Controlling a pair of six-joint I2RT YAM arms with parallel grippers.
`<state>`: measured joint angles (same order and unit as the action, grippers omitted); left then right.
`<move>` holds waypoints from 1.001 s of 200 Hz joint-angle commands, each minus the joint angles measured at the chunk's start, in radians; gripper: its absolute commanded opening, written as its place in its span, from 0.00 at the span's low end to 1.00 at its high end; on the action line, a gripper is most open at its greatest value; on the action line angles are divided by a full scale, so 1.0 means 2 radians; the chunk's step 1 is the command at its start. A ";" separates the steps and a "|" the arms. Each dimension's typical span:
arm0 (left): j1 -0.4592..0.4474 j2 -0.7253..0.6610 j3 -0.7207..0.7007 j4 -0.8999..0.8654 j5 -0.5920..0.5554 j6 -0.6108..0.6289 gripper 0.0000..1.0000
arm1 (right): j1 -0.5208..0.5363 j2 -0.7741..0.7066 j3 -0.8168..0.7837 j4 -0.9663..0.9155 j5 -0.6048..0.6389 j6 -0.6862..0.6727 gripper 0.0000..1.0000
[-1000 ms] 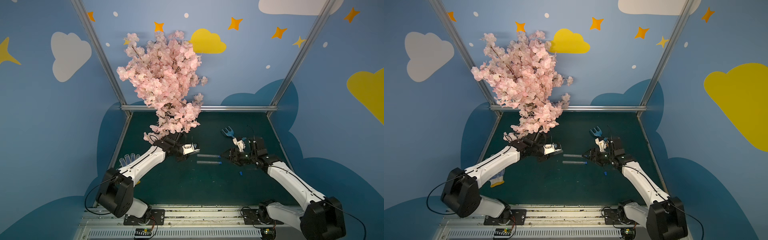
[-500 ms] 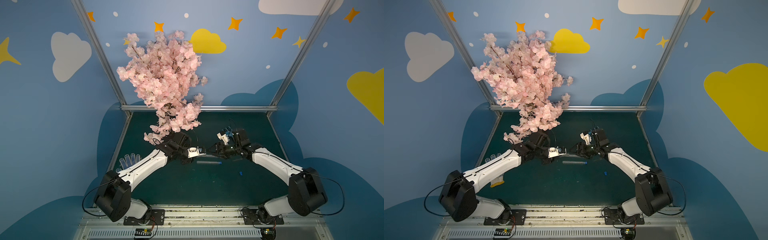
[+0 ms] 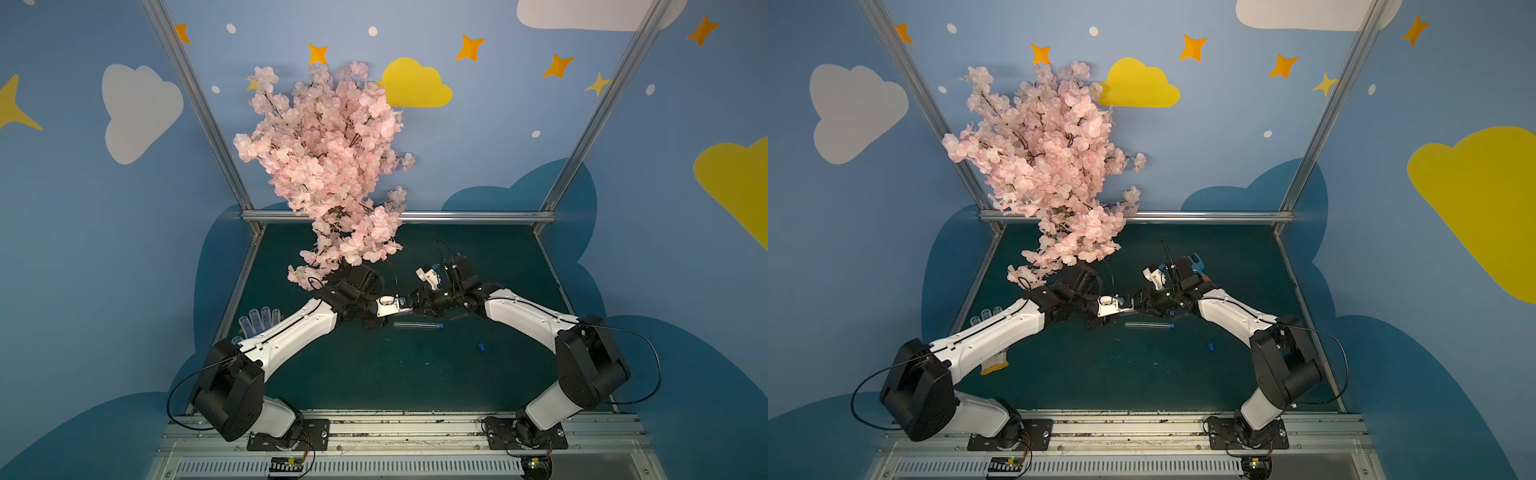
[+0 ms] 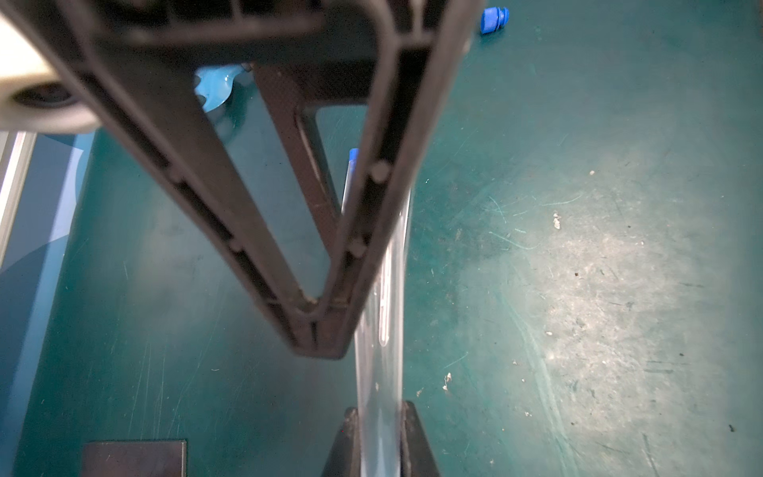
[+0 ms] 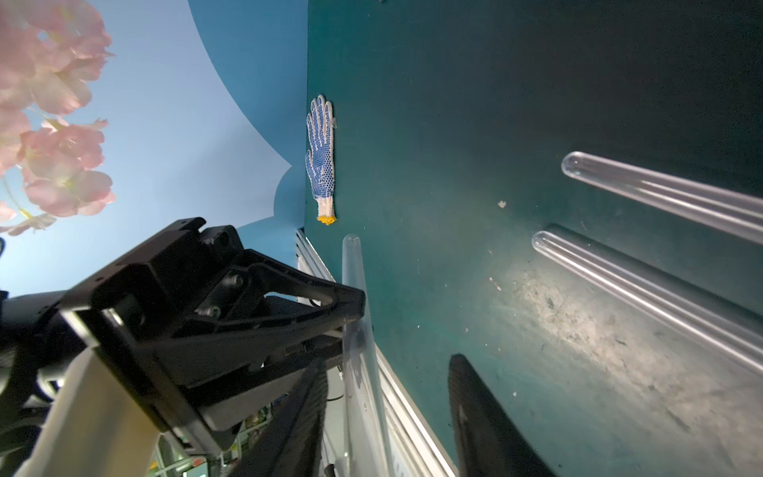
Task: Insert stoppers into test tubes
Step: Pick up the test tube at the center of the board.
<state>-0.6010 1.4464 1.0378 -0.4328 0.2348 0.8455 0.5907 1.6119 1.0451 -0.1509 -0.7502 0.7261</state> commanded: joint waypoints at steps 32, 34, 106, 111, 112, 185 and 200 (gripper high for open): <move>-0.002 0.014 0.017 -0.015 -0.019 -0.001 0.07 | 0.015 0.017 0.021 -0.004 -0.005 0.000 0.36; -0.002 0.015 0.018 -0.015 -0.019 -0.001 0.07 | 0.016 0.018 0.021 -0.004 -0.005 0.000 0.36; -0.003 0.022 0.025 -0.019 -0.022 -0.007 0.07 | 0.018 0.023 0.020 -0.001 -0.011 0.002 0.20; -0.003 0.021 0.025 -0.018 -0.023 -0.006 0.07 | 0.018 0.023 0.020 -0.001 -0.012 0.003 0.18; -0.003 0.021 0.025 -0.019 -0.022 -0.006 0.07 | 0.018 0.023 0.020 -0.001 -0.012 0.003 0.18; 0.006 -0.030 -0.021 0.006 -0.005 -0.026 0.39 | 0.017 0.000 0.013 0.006 -0.027 -0.003 0.07; 0.013 -0.055 -0.045 0.028 0.025 -0.030 0.40 | 0.017 -0.007 0.011 -0.004 -0.038 -0.016 0.06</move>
<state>-0.5941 1.4139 1.0054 -0.4259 0.1967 0.8028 0.6235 1.6432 1.0645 -0.1459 -0.7841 0.7319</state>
